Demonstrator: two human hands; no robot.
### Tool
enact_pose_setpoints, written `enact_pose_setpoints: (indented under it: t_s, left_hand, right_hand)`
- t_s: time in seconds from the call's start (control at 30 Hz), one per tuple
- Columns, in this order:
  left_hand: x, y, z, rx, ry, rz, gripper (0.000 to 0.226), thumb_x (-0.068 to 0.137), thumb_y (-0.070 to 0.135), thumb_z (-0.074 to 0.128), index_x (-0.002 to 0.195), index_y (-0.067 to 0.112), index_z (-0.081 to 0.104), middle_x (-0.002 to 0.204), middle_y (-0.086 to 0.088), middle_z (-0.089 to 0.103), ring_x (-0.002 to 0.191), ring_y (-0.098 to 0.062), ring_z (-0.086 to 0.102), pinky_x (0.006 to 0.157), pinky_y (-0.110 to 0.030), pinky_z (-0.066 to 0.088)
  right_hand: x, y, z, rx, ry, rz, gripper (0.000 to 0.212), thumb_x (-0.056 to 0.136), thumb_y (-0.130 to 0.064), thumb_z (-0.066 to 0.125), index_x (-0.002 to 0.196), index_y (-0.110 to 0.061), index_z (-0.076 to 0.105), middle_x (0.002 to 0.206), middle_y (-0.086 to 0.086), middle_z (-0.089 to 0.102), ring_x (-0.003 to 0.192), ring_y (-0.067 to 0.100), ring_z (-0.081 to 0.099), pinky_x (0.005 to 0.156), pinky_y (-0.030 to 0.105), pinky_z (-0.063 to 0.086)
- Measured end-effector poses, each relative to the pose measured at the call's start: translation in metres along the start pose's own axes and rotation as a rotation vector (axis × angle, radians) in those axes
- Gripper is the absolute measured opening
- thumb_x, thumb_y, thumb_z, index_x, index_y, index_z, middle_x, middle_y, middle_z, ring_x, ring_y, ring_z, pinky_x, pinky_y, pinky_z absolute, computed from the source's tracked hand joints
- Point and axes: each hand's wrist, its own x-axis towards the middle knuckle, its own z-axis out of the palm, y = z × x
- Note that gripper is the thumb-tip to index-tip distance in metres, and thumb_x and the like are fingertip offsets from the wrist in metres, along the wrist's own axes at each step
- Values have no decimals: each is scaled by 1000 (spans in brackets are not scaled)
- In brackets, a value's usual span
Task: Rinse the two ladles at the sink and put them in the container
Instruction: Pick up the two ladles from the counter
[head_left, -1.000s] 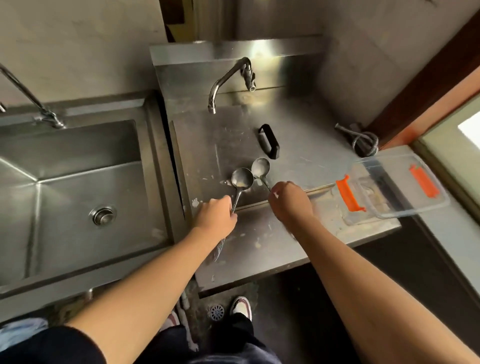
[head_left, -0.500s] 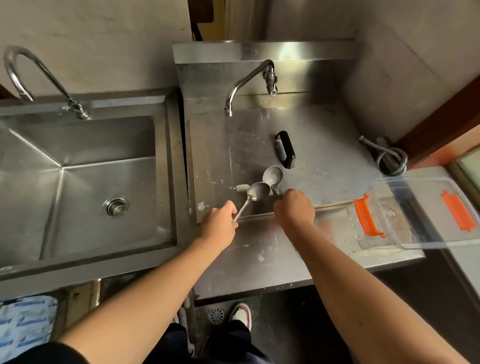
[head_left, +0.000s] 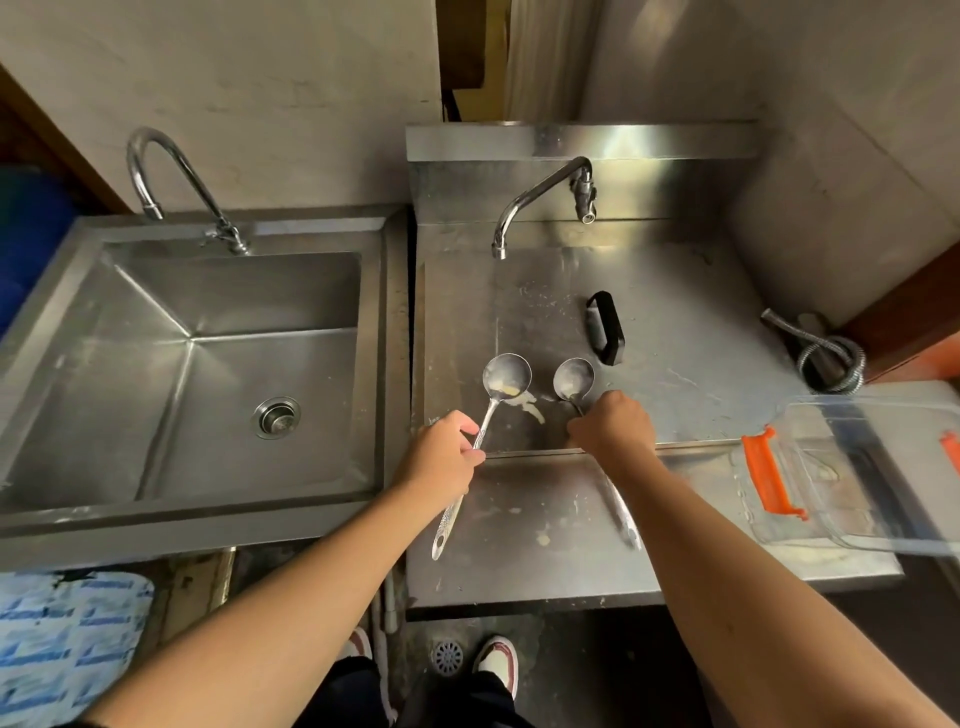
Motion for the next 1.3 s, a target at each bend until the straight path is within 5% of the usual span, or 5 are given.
enact_pose_setpoints:
  t_s: [0.17,0.33,0.87,1.07,1.3]
  left_hand:
    - [-4,6,0,-32,-21,-15,22,94,14,65,115,16,60,79,7,66,46,-16,63,50,-24,48]
    - [-8,11,3,-64,-36,-27,26,94,11,65,119,13,59,80,3,64,50,-13,61,39,-8,38]
    - [-15,-13,-15,-85,-66,-20,31,95,14,63,125,16,61,79,9,65,49,-18,66,51,-23,46]
    - [-22,-59,-70,-204,-73,-14,31,94,13,64,125,12,63,89,1,69,49,-17,66,42,-13,46]
    - [-35,-140,-178,-388,-20,-57,10,91,21,63,100,21,65,94,0,71,47,-14,68,48,-25,55]
  right_hand:
    - [-8,18,2,-7,-7,1,52,75,-35,69,115,-4,57,111,14,69,104,38,64,74,36,46]
    - [-21,28,8,12,-33,-1,43,74,-32,66,107,-6,58,96,11,66,86,34,59,68,34,44]
    - [-48,14,32,571,13,170,29,82,0,71,108,-13,72,77,8,77,65,25,76,64,31,61]
    - [-95,-43,47,803,0,150,24,87,5,69,107,-7,71,85,13,74,67,33,71,79,51,63]
    - [-179,-161,85,1047,-124,79,10,92,3,64,98,-4,63,88,21,63,63,30,65,58,38,61]
